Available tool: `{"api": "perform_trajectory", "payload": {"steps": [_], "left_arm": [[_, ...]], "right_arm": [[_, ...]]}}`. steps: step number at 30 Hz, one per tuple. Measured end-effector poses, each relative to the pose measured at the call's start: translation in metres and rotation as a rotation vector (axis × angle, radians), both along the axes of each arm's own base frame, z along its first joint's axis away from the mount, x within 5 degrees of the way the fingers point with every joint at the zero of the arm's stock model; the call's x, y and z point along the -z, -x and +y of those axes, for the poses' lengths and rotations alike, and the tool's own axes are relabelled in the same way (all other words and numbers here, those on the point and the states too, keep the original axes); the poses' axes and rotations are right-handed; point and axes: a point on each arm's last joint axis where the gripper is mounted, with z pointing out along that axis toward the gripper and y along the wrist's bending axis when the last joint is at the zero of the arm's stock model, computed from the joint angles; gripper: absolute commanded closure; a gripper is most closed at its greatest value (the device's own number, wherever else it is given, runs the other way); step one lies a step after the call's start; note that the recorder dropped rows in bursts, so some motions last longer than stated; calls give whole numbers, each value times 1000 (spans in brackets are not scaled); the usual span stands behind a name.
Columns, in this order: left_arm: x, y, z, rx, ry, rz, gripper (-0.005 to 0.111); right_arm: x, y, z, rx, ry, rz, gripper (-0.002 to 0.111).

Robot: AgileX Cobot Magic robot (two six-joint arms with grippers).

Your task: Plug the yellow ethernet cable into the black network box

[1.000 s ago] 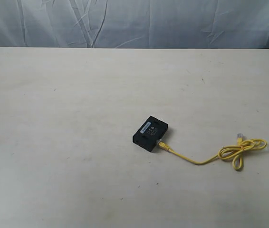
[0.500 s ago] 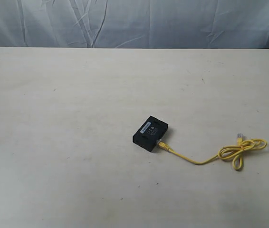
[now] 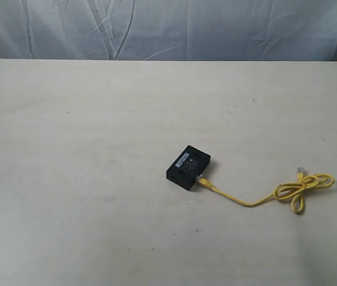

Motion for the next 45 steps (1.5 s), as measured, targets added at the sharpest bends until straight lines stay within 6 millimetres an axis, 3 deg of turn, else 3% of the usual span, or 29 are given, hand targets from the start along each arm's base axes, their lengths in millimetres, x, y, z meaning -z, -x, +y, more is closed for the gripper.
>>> {"api": "perform_trajectory", "payload": {"steps": [6, 14, 36, 39, 45], "left_arm": [[0, 0, 0, 0, 0, 0, 107], [0, 0, 0, 0, 0, 0, 107], [0, 0, 0, 0, 0, 0, 107], [0, 0, 2, 10, -70, -19, 107], [-8, 30, 24, -77, -90, -51, 107]], "right_arm": [[17, -1, 0, 5, -9, 40, 107], [55, -5, 1, 5, 2, 162, 107], [56, -5, 1, 3, -9, 162, 107], [56, -5, 1, 3, -10, 162, 107], [56, -5, 1, 2, -14, 161, 107]]}}
